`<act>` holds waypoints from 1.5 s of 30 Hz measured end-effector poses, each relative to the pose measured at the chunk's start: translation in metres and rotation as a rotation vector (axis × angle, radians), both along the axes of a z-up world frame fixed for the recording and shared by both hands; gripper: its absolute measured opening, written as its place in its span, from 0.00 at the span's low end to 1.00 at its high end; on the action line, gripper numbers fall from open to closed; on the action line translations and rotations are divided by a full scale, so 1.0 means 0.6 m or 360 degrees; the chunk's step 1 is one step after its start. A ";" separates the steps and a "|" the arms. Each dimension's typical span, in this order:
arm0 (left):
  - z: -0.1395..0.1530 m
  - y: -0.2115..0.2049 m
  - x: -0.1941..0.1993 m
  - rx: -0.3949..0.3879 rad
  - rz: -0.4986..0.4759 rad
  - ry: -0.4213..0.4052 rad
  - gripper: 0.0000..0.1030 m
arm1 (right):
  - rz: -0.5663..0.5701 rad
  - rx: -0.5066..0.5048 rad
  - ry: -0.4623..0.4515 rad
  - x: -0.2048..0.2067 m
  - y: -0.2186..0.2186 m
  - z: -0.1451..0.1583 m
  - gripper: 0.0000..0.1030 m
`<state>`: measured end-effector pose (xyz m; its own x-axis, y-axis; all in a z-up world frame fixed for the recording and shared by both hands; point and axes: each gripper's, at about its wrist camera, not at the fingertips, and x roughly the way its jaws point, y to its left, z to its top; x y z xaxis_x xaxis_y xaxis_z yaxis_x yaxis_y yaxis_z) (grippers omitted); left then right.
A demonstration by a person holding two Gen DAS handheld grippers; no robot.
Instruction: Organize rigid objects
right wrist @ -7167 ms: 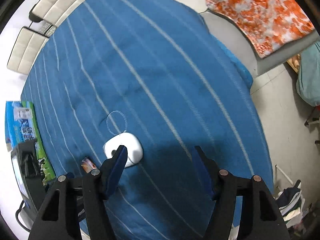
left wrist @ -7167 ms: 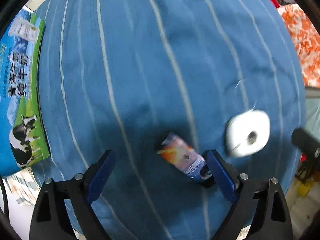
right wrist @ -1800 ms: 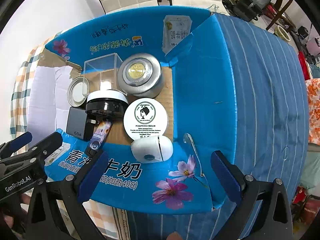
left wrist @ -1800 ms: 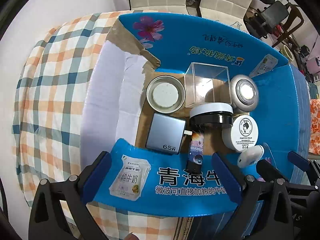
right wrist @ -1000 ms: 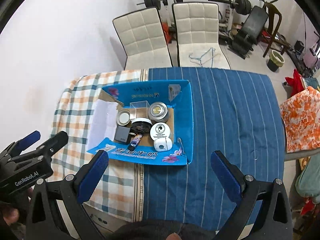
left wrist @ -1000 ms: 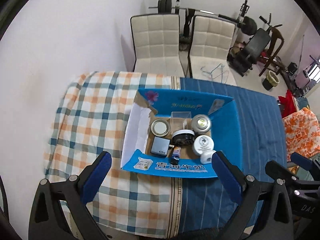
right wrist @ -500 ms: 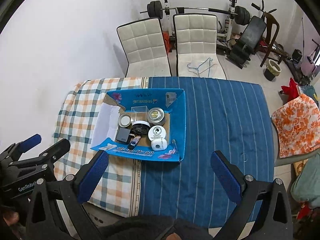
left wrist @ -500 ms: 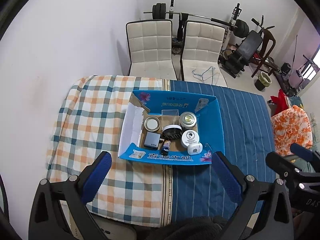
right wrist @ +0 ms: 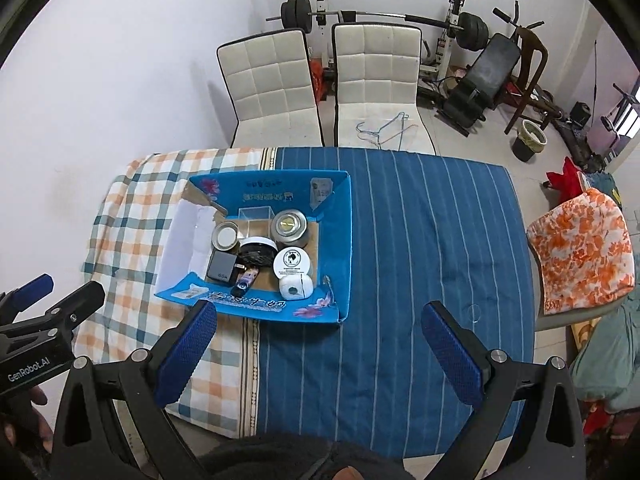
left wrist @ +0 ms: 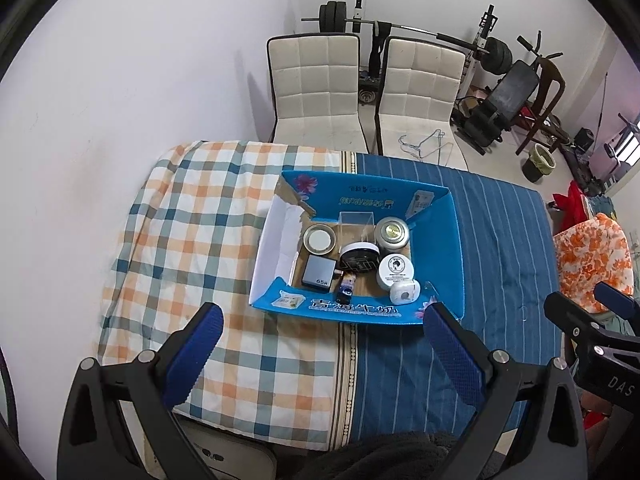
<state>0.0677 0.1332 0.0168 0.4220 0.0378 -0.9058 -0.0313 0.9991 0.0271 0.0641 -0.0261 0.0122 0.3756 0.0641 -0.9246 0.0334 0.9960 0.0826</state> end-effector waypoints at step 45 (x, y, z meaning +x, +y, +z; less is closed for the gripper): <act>-0.002 0.005 0.028 0.0045 -0.0034 -0.0046 1.00 | -0.0023 -0.0059 -0.0091 0.009 0.011 0.010 1.00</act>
<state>0.0847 0.1360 0.0154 0.4487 0.0536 -0.8921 -0.0112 0.9985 0.0544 0.0697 -0.0194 0.0180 0.4288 0.0243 -0.9031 0.0439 0.9979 0.0477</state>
